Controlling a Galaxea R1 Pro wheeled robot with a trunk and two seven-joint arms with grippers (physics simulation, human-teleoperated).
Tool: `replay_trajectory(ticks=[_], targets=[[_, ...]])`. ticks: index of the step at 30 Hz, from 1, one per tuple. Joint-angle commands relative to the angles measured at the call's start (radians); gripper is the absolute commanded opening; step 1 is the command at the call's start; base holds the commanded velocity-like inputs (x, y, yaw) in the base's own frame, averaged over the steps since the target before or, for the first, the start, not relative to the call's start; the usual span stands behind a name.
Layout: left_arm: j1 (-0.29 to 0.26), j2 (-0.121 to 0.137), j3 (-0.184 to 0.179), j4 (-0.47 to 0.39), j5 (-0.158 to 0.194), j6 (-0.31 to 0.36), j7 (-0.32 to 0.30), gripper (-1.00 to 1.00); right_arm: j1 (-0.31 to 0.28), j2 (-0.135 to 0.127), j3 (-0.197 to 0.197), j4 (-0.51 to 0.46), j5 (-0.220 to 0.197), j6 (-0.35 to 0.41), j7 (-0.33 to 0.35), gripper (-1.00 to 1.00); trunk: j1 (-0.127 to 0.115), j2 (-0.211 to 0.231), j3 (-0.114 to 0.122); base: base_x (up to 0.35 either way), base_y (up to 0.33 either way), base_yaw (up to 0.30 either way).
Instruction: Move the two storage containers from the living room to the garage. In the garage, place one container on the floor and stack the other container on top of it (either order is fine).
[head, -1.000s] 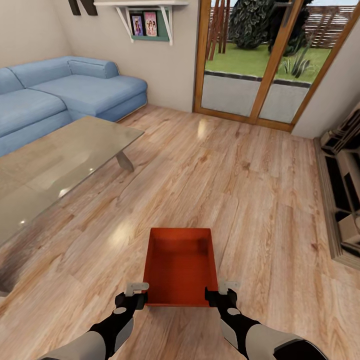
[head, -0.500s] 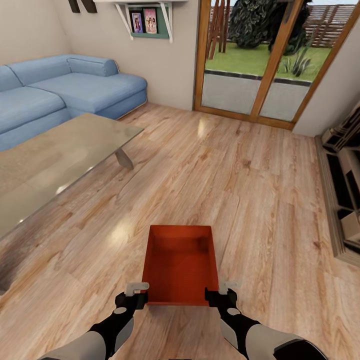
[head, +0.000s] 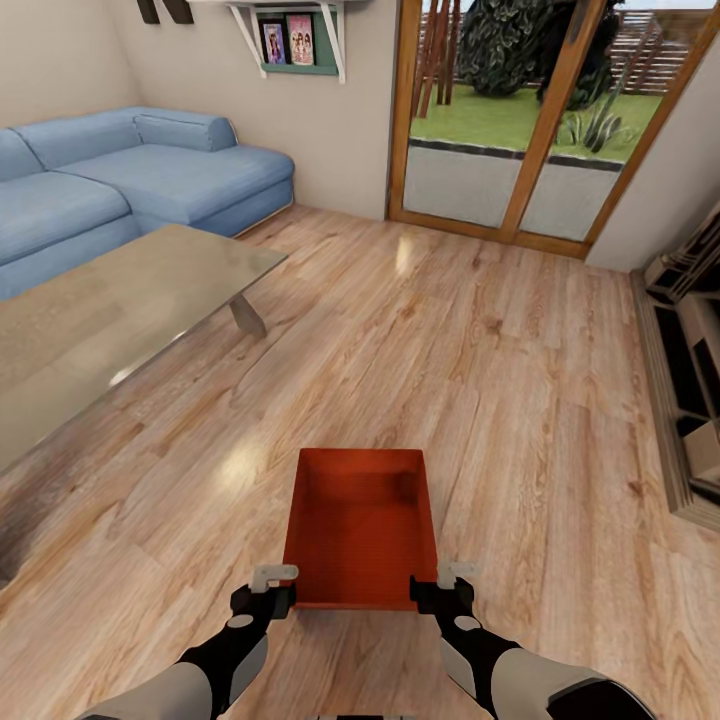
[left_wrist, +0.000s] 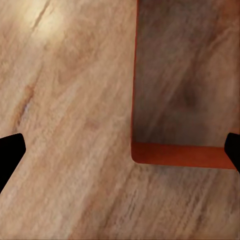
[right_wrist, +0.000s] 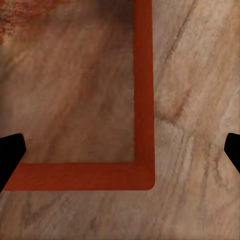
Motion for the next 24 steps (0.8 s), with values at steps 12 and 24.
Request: replay_trajectory(ticks=[12,24], targets=[[-0.001,0.0,-0.009,0.009,0.012,-0.006,0.005,1.0,-0.001,0.001,0.009,0.001,-0.009,-0.003,-0.002,1.0,0.0,0.0,-0.001,0.151,0.0,0.0],[-0.001,0.0,-0.009,0.01,0.012,-0.006,0.005,1.0,-0.001,-0.001,0.009,0.001,-0.009,-0.003,-0.002,1.0,0.0,0.0,-0.001,0.16,0.0,0.0]])
